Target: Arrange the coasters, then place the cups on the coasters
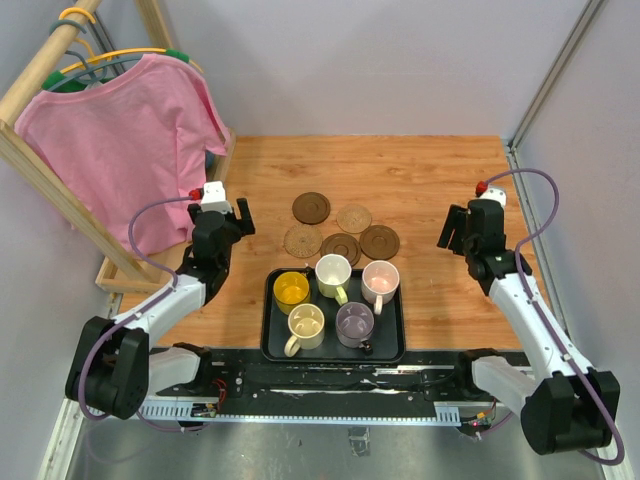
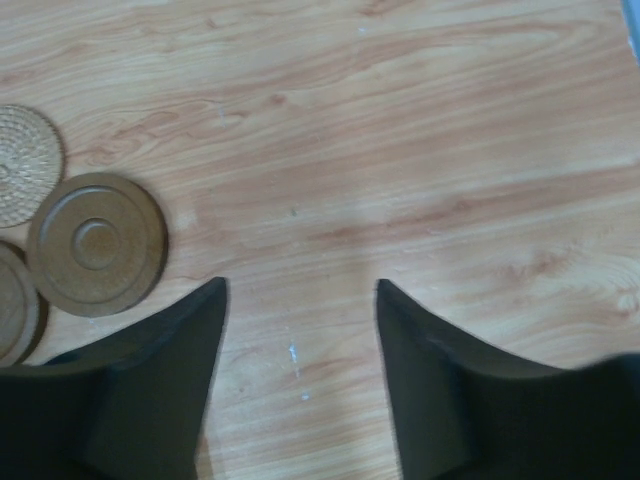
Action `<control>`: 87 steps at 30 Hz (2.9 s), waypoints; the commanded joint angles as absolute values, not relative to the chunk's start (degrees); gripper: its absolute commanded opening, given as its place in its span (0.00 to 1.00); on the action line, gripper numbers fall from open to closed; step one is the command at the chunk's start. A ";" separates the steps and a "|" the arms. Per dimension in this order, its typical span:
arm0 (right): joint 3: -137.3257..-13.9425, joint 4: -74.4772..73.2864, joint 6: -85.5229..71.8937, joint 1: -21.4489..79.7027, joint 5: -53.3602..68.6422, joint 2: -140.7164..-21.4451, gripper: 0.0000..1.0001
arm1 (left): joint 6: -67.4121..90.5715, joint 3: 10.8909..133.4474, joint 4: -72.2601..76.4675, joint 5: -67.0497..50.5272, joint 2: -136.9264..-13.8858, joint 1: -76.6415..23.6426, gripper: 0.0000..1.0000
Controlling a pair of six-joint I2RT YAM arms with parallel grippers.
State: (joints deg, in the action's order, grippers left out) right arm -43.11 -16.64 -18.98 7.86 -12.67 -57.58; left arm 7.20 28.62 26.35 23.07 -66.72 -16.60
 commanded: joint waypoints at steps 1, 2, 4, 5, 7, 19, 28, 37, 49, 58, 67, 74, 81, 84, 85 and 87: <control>-49.05 -12.95 -15.55 9.81 -8.68 -62.14 0.47 | 9.39 33.01 24.96 16.08 -69.03 -17.46 0.65; -49.84 -12.41 -15.04 10.07 -7.70 -63.57 0.23 | 9.48 33.48 24.74 14.99 -69.72 -18.07 0.54; -51.14 -11.39 -14.71 10.62 -6.08 -66.05 0.01 | 9.25 34.49 24.11 14.22 -71.49 -19.83 0.35; -51.69 -10.75 -14.66 10.78 -5.15 -67.32 0.01 | 8.97 35.08 23.67 13.77 -72.42 -20.79 0.27; -52.97 -10.25 -14.74 11.16 -2.93 -70.34 0.01 | 8.35 36.29 22.53 13.56 -74.58 -23.05 0.11; -60.75 -8.76 -15.13 17.91 8.92 -85.80 0.01 | 10.51 44.62 19.34 8.02 -88.07 -28.64 0.01; -70.98 -10.99 -17.16 20.66 21.57 -99.60 0.01 | 11.94 51.49 14.14 3.41 -96.20 -28.60 0.01; -75.26 -13.27 -17.22 24.91 25.57 -106.40 0.01 | 13.72 52.75 9.89 1.03 -99.38 -28.63 0.01; -76.87 -19.04 -15.92 28.44 23.71 -110.87 0.01 | 15.69 52.33 7.83 -0.40 -102.18 -28.57 0.01; -76.08 -23.88 -16.59 28.56 16.10 -111.50 0.01 | 15.44 54.05 4.27 3.62 -105.06 -28.61 0.01; -76.13 -29.10 -18.61 25.32 5.89 -111.36 0.01 | 16.56 55.22 -0.43 9.71 -106.35 -27.24 0.01; -75.81 -29.34 -18.17 19.90 2.54 -111.52 0.01 | 19.09 53.99 -1.26 8.91 -105.59 -23.15 0.01; -78.38 -29.44 -17.50 14.67 -1.11 -113.12 0.01 | 19.77 54.56 -2.88 11.48 -104.52 -20.27 0.01; -80.85 -29.44 -17.50 12.65 -1.13 -115.50 0.01 | 19.77 55.59 -3.32 11.67 -104.71 -19.25 0.00; -82.02 -29.44 -17.41 12.12 -1.33 -115.90 0.01 | 19.72 56.09 -3.41 11.81 -104.99 -18.92 0.00; -84.08 -29.53 -17.19 11.36 -2.48 -116.75 0.01 | 19.63 57.25 -3.49 12.08 -105.66 -17.99 0.01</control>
